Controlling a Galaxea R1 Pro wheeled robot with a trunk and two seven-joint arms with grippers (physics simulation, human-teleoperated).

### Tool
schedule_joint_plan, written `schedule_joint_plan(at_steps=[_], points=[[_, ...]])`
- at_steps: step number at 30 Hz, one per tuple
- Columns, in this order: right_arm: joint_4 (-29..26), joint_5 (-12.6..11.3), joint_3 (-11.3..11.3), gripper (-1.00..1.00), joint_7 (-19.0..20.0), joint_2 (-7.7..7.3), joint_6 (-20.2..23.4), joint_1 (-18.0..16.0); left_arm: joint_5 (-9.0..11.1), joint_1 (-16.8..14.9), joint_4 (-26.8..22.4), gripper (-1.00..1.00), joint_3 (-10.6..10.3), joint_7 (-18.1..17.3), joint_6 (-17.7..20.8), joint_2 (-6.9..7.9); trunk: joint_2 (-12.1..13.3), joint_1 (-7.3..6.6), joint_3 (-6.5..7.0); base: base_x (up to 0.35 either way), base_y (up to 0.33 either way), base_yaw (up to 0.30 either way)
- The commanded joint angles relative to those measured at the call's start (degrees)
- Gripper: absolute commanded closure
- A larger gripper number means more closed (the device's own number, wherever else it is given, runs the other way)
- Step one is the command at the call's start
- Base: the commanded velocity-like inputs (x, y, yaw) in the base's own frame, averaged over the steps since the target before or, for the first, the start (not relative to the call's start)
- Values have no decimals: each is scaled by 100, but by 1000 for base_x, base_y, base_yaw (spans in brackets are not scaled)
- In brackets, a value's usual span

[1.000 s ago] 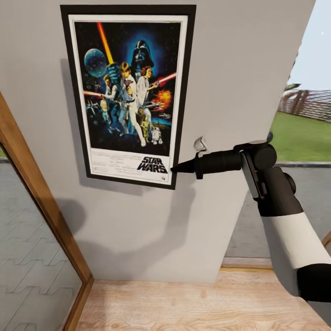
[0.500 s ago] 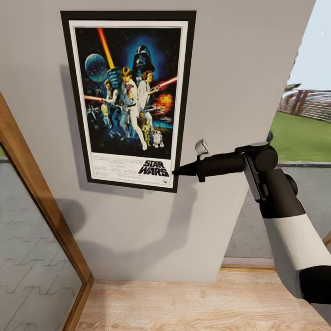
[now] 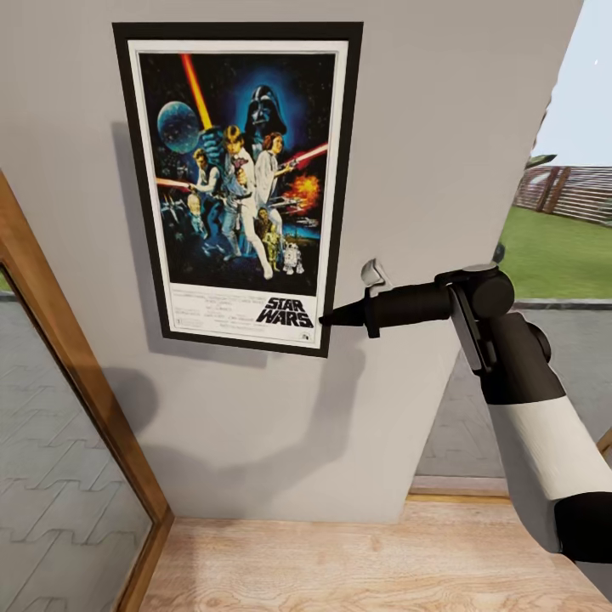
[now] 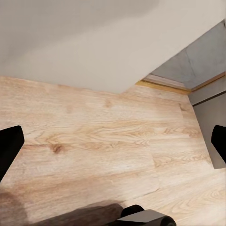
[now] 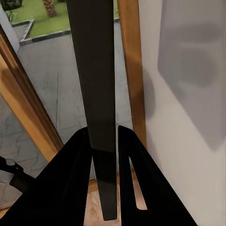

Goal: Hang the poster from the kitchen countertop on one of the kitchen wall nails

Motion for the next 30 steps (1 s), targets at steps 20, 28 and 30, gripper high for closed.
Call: schedule_joint_plan(at_steps=[20, 28, 30], points=[[-1, -5, 2, 100, 60, -3, 57, -8, 44, -1, 1, -100, -48, -12, -26, 1, -13, 4, -13, 0, 0, 0], [-1, 16, 2, 100, 293, -10, -103, -8, 44, -4, 1, -100, -48, -13, -26, 1, -13, 4, -13, 0, 0, 0], [-1, 26, 2, 100, 322, -11, -128, -7, 44, -3, 1, -100, -48, -12, -26, 1, -13, 4, -13, 0, 0, 0]])
